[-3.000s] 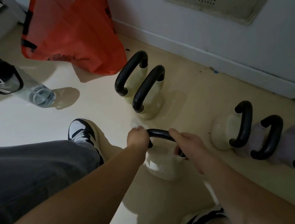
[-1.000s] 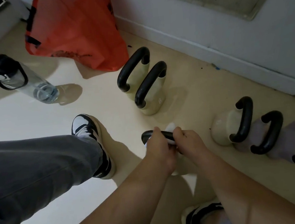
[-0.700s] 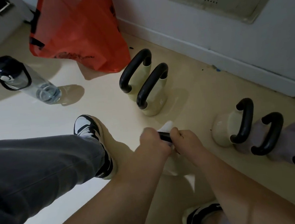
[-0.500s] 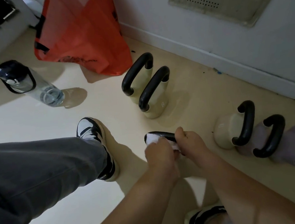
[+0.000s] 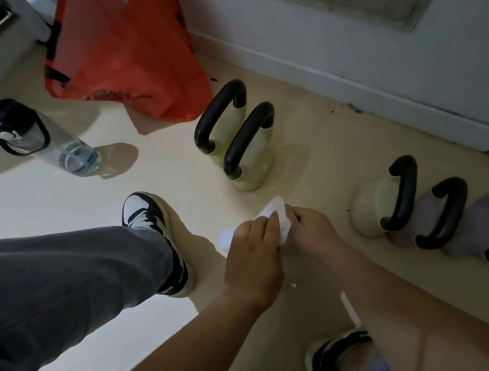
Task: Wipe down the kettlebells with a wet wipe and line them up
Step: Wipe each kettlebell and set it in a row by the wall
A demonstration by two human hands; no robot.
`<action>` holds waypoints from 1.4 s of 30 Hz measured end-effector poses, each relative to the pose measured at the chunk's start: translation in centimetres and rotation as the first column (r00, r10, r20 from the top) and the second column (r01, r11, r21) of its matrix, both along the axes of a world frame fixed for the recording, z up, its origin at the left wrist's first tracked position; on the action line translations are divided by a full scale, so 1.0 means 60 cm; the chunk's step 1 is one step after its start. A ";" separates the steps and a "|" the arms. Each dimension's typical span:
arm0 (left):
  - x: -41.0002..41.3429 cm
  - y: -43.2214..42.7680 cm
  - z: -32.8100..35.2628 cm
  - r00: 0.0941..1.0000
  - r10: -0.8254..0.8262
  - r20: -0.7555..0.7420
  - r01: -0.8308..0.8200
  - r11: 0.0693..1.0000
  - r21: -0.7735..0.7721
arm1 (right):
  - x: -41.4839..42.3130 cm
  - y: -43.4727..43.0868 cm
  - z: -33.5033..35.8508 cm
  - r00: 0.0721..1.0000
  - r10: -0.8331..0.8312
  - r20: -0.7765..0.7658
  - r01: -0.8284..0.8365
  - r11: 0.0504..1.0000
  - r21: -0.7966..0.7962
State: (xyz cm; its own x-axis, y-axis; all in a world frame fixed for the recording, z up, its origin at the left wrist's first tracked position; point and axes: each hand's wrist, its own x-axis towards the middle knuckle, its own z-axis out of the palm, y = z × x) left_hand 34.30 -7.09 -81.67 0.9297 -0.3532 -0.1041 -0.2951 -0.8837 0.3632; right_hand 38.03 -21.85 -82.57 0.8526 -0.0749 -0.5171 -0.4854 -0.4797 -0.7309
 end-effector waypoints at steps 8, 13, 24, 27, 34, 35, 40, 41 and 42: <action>-0.036 -0.011 -0.027 0.986 -0.052 -0.157 0.063 0.996 0.069 | 0.015 -0.037 -0.015 0.888 -0.335 -0.316 0.394 0.907 0.145; -0.087 -0.025 -0.038 0.990 -0.074 0.121 0.058 0.989 0.133 | -0.035 -0.069 -0.023 0.628 -0.569 -0.531 0.778 0.467 0.420; 0.076 -0.232 0.036 0.891 -0.208 -0.404 0.405 0.765 0.501 | -0.070 -0.106 -0.067 0.496 -0.551 -0.671 0.866 0.259 0.427; 0.070 -0.236 0.027 0.885 -0.188 -0.427 0.400 0.777 0.487 | -0.075 -0.109 -0.077 0.490 -0.547 -0.679 0.872 0.295 0.391; -0.045 -0.060 -0.001 0.916 -0.361 -0.177 0.373 0.927 0.041 | -0.063 -0.108 -0.057 0.597 -0.481 -0.642 0.799 0.425 0.425; -0.050 -0.040 -0.003 0.911 -0.380 -0.163 0.388 0.922 0.018 | -0.063 -0.106 -0.053 0.608 -0.480 -0.632 0.791 0.431 0.434; -0.013 -0.081 0.014 0.922 -0.362 -0.134 0.368 0.930 0.021 | -0.063 -0.111 -0.059 0.616 -0.458 -0.642 0.786 0.417 0.456; 0.007 -0.111 0.019 0.909 -0.395 -0.135 0.410 0.905 0.111 | -0.063 -0.111 -0.056 0.604 -0.450 -0.658 0.795 0.396 0.459; 0.028 -0.143 0.025 0.889 -0.421 -0.178 0.453 0.864 0.220 | -0.064 -0.112 -0.060 0.588 -0.438 -0.680 0.808 0.366 0.463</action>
State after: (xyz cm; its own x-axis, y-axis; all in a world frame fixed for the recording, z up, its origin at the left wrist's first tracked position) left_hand 35.99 -15.70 -80.19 0.6603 -0.6681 -0.3430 -0.6409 -0.7394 0.2064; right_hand 34.17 -28.55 -86.19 0.4168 0.0242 -0.9087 -0.7068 0.6371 -0.3073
